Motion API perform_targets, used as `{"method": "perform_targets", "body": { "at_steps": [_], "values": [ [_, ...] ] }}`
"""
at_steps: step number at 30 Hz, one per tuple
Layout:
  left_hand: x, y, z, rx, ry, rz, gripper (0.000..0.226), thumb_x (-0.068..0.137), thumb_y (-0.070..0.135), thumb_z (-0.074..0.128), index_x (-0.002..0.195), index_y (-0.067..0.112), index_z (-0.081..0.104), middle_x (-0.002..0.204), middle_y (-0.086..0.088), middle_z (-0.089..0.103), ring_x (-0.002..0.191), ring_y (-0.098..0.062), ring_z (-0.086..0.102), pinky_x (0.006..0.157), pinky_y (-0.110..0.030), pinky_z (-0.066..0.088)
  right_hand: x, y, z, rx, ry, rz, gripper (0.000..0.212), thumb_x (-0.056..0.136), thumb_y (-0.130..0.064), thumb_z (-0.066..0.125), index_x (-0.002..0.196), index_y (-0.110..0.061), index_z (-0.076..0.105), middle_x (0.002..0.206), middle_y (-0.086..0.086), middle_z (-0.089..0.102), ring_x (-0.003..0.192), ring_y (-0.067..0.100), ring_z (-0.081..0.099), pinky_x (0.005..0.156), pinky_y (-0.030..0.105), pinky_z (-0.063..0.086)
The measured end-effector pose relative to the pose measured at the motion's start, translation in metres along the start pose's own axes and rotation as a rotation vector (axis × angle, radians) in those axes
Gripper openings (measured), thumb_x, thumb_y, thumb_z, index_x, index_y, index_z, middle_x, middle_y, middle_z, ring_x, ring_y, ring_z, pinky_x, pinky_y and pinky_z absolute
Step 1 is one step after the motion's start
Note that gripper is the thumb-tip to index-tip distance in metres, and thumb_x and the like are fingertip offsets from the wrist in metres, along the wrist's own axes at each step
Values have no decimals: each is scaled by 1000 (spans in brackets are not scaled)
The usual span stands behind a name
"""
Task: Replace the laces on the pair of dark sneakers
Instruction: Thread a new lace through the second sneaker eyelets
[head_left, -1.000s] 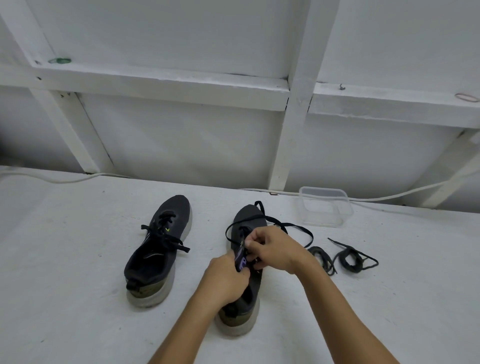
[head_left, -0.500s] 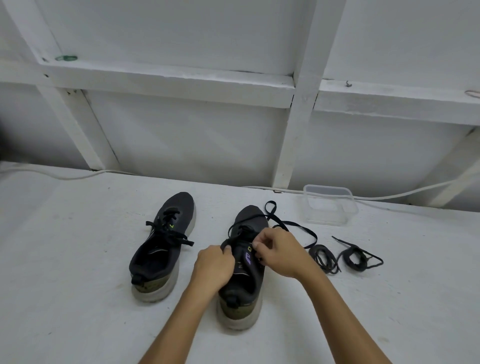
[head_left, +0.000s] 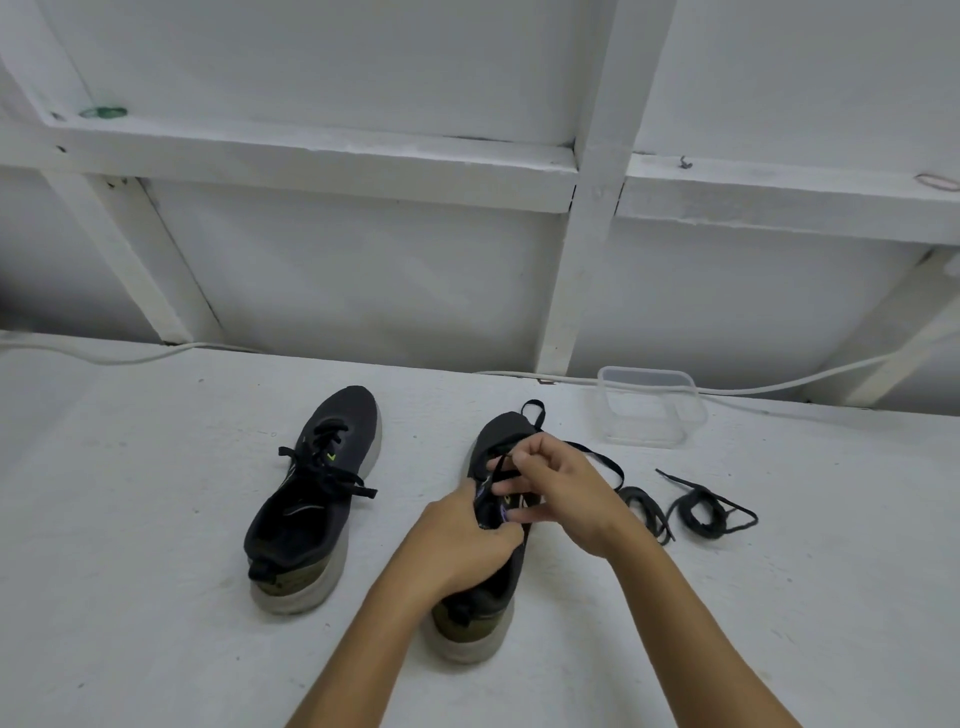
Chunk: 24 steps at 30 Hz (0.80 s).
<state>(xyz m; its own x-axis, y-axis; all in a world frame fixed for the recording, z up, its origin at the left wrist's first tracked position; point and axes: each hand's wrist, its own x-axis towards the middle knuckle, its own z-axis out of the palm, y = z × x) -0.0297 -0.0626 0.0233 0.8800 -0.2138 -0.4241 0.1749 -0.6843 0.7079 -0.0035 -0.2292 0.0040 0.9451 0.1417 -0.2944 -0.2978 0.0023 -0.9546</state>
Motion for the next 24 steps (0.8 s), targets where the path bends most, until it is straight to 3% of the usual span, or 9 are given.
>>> {"method": "perform_targets", "body": {
  "at_steps": [2,5,8,11,14,16,19,22,24],
  "values": [
    [0,2,3,36,-1,-9,31,76,46,60,104,37,52,98,12,63,87,-5,59,66,-23,46,2,0,1,5,-24,16,13,106,-19,52,102,-9,58,109,2,77,92,17,73,69,31,59],
    [1,2,14,144,61,-23,56,76,52,71,122,28,49,117,5,59,107,-17,58,89,-32,51,4,-3,2,-121,-36,-13,14,108,-22,47,100,-15,56,109,-3,77,87,10,65,70,27,53],
    [4,0,20,228,118,-70,50,88,44,64,128,19,47,126,-5,57,113,-26,57,92,-33,49,2,-9,5,-193,-12,-60,18,110,-24,40,99,-16,52,103,-3,78,93,11,67,75,27,52],
    [7,-3,21,210,115,-78,46,93,38,59,131,17,46,128,-7,57,113,-28,58,93,-33,51,0,-27,-2,149,79,-192,24,111,-26,39,95,-13,51,86,-1,74,103,21,73,81,38,59],
    [11,-4,15,185,134,-93,43,94,35,59,129,14,47,127,-7,55,107,-24,57,87,-29,49,-5,-48,-30,406,212,-280,24,111,-25,39,93,-16,51,71,-3,60,75,21,71,65,36,59],
    [15,-4,7,190,155,-91,38,93,33,60,124,13,49,123,-7,56,103,-24,57,88,-31,51,-7,-49,-40,179,289,-244,20,107,-22,46,91,-19,58,64,-5,55,57,14,57,58,27,50],
    [20,-2,-2,209,152,-107,38,91,34,62,120,13,50,120,-8,56,107,-27,58,93,-38,52,-3,-29,-24,-470,236,-193,20,97,-35,58,83,-28,71,58,-18,58,51,0,49,52,14,40],
    [22,-4,-5,187,150,-128,39,90,37,63,119,14,51,118,-7,57,104,-28,60,90,-39,53,7,-12,-2,-862,47,-129,21,93,-51,65,92,-34,75,64,-27,59,67,-9,57,55,8,38],
    [21,-6,-6,168,146,-128,40,90,39,63,119,13,51,119,-8,57,104,-27,60,88,-38,54,12,-8,2,-952,-10,-70,20,94,-45,67,101,-30,78,72,-25,57,74,-3,57,64,14,39]
  ]
}}
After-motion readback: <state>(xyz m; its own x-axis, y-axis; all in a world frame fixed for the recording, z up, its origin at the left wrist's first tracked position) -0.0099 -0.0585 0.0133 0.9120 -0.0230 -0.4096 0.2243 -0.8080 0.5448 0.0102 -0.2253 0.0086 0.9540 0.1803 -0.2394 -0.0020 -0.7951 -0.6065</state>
